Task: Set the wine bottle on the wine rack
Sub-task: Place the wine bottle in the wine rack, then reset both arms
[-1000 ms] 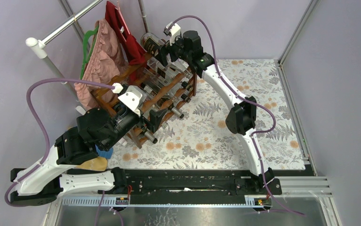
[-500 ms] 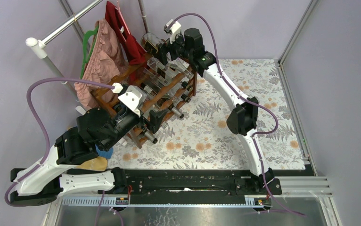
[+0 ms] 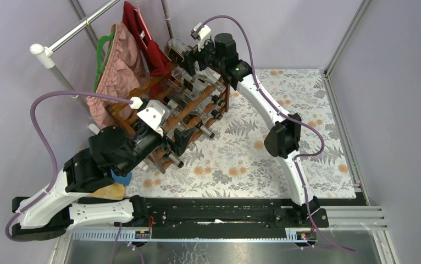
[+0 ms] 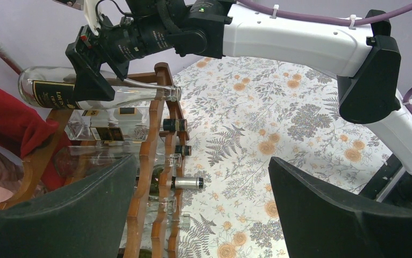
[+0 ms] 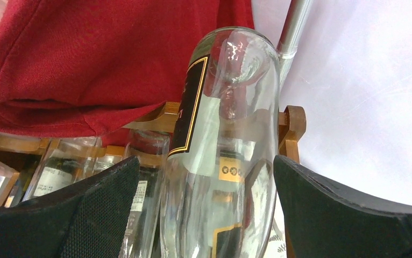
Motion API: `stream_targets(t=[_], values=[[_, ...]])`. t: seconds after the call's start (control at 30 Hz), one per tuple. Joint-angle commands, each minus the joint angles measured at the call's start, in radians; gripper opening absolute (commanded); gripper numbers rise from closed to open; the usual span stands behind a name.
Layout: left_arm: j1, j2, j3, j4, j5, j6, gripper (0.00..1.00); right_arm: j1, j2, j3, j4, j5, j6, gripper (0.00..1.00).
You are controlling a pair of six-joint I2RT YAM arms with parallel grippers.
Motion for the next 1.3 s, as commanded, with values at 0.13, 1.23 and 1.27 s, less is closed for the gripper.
stream_targets(t=[0.13,1.23,1.27], values=[[0.000,-0.004,0.028,0.061,0.010,-0.010,0.99,0.029,-0.081,0.031,0.012,0.023,-0.015,1.00],[0.000,0.005,0.065,0.064,0.057,-0.019,0.99,-0.012,-0.160,0.049,-0.039,-0.021,-0.019,1.00],[0.000,0.010,0.084,0.066,0.074,-0.019,0.99,-0.021,-0.175,0.057,-0.051,-0.049,-0.023,1.00]])
